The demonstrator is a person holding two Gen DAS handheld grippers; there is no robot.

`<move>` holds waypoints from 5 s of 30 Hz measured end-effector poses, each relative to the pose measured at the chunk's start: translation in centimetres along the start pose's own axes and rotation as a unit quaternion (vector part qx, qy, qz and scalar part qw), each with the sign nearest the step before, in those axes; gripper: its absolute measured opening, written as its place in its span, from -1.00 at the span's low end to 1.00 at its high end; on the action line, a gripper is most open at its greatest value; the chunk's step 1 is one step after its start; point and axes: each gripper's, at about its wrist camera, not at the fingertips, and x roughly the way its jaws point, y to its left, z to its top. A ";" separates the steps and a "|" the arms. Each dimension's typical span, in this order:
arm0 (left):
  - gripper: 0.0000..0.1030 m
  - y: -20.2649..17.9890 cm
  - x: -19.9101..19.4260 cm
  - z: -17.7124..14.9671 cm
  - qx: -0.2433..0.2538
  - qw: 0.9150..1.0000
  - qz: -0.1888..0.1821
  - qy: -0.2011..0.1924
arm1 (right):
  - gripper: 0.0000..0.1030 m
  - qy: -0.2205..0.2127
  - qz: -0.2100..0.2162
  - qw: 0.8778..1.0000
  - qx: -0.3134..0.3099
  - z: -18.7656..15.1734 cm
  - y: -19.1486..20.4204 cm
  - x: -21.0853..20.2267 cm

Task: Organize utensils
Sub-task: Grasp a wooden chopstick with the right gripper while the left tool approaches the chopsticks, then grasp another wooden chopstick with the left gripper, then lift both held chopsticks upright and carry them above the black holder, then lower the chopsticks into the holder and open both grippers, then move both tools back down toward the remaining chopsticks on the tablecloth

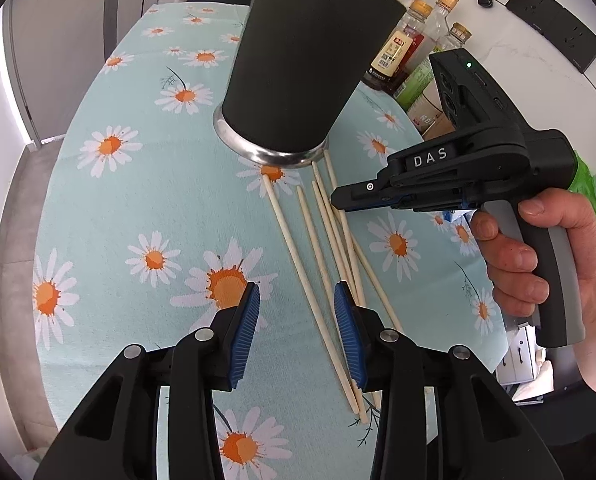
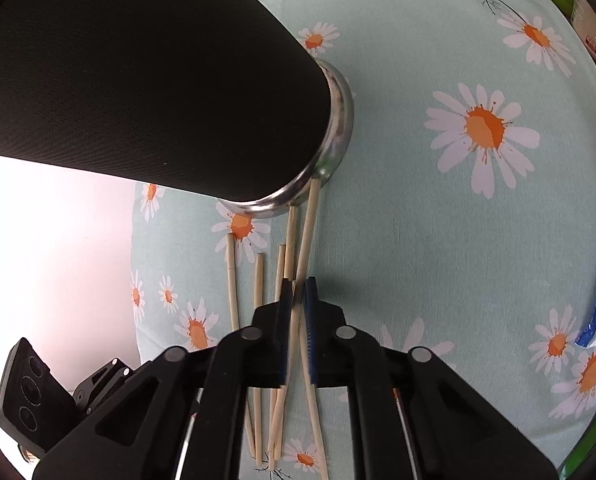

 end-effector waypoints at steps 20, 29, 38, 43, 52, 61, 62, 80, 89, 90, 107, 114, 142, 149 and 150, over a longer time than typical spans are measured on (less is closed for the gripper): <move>-0.43 -0.7 4.0 3.1 -0.015 0.995 0.051 0.090 | -0.89 -0.036 0.047 0.998 -0.019 -1.4 -1.5 -5.4; -0.70 -2.1 5.6 4.4 -0.024 0.986 0.100 0.131 | -0.89 -0.066 0.078 0.994 -0.025 -2.8 -2.4 -8.8; -0.76 -3.1 7.8 6.3 -0.044 0.975 0.131 0.172 | -0.89 -0.077 0.110 0.991 -0.017 -5.5 -2.1 -9.1; -0.91 -2.4 8.2 6.9 -0.066 0.974 0.128 0.177 | -0.89 -0.081 0.123 0.989 -0.016 -5.8 -2.5 -9.0; -0.93 -1.2 7.8 6.6 -0.089 0.976 0.102 0.170 | -0.89 -0.075 0.121 0.990 -0.027 -6.3 -2.0 -8.9; -0.93 0.2 4.2 5.1 -0.092 0.988 0.061 0.110 | -0.89 -0.075 0.107 0.990 -0.047 -5.8 -0.3 -8.5; -0.93 -0.2 3.6 5.2 -0.091 0.989 0.053 0.100 | -0.89 -0.078 0.107 0.990 -0.051 -5.7 0.1 -8.6; -0.93 -1.7 -9.4 6.9 -0.038 0.994 -0.055 -0.088 | -0.88 -0.192 0.098 0.967 -0.133 -6.3 7.0 -13.4; -0.93 -3.1 -13.1 11.1 0.030 0.979 -0.067 -0.192 | -0.88 -0.314 0.075 0.932 -0.164 -5.2 9.6 -18.0; -0.93 -3.2 -13.4 11.6 0.036 0.976 -0.068 -0.203 | -0.88 -0.325 0.073 0.928 -0.167 -5.1 9.8 -18.4; -0.93 -2.6 -13.9 18.8 0.068 0.943 -0.093 -0.311 | -0.89 -0.512 0.001 0.836 -0.196 -1.0 13.2 -22.1; -0.93 -1.8 -11.9 20.4 0.079 0.938 -0.089 -0.325 | -0.89 -0.525 -0.018 0.830 -0.189 0.6 13.4 -21.6; -0.89 0.7 -10.0 18.6 0.081 0.948 -0.075 -0.298 | -0.20 -0.504 -0.035 0.853 -0.133 -1.2 12.6 -19.6; -0.89 0.1 -11.4 16.5 0.086 0.949 -0.069 -0.296 | 0.11 -0.502 -0.045 0.856 -0.114 -4.2 11.9 -20.2; -0.89 0.0 -11.5 16.2 0.088 0.949 -0.068 -0.293 | 0.18 -0.498 -0.046 0.859 -0.112 -4.8 11.8 -20.2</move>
